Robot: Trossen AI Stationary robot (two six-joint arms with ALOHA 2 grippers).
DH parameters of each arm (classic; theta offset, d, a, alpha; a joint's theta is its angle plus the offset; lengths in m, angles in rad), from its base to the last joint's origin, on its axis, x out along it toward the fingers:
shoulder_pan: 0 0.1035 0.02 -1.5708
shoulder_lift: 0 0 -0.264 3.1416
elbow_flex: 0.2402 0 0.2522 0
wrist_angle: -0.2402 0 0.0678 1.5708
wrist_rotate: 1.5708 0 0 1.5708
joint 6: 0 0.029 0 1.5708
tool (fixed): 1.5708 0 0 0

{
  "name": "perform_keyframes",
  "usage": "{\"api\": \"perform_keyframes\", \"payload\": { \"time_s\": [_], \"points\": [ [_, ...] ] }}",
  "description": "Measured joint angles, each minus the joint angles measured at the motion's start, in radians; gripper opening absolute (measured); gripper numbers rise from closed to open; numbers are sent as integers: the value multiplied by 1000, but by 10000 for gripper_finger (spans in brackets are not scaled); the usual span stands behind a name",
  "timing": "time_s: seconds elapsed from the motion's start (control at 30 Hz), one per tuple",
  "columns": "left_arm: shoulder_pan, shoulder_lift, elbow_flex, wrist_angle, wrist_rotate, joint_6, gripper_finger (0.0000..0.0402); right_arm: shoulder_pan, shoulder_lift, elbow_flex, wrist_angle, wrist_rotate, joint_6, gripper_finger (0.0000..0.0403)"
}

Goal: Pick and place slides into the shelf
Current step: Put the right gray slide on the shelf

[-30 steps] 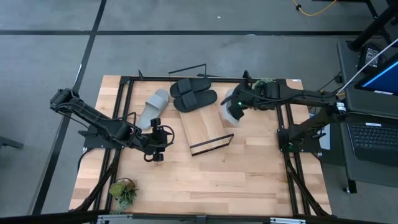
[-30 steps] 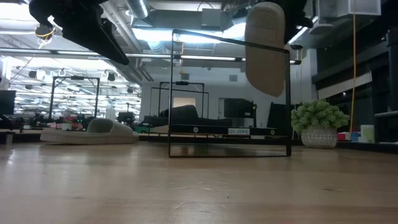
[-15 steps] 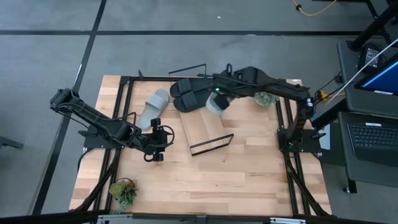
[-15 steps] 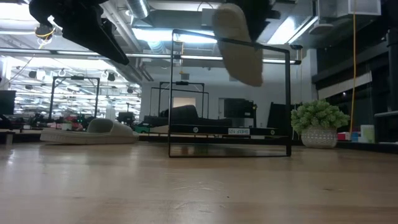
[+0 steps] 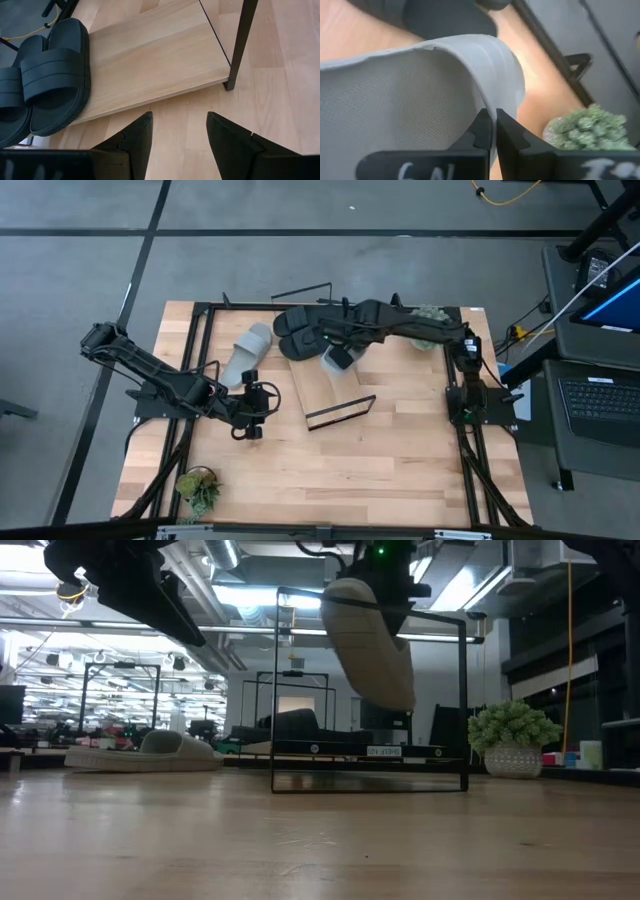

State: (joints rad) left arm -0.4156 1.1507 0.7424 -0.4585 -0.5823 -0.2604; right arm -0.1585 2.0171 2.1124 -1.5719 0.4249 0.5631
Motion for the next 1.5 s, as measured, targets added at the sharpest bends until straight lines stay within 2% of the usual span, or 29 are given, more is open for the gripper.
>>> {"api": "perform_keyframes", "payload": {
  "time_s": [0.1, 0.4, 0.8, 1.5],
  "points": [
    [0, 0, 0, -2, 0, 0, 176, 7, 0, -5, 0, -30, 14, 12],
    [0, 0, 0, -2, 0, 0, 176, 25, 23, -5, 28, -32, 59, 12],
    [0, 0, 0, -4, 0, 0, 176, 23, 84, -6, 48, -130, 35, 12],
    [0, 0, 0, -3, 0, 0, 176, 24, 90, -5, 97, -157, 38, 12]
  ]
}}
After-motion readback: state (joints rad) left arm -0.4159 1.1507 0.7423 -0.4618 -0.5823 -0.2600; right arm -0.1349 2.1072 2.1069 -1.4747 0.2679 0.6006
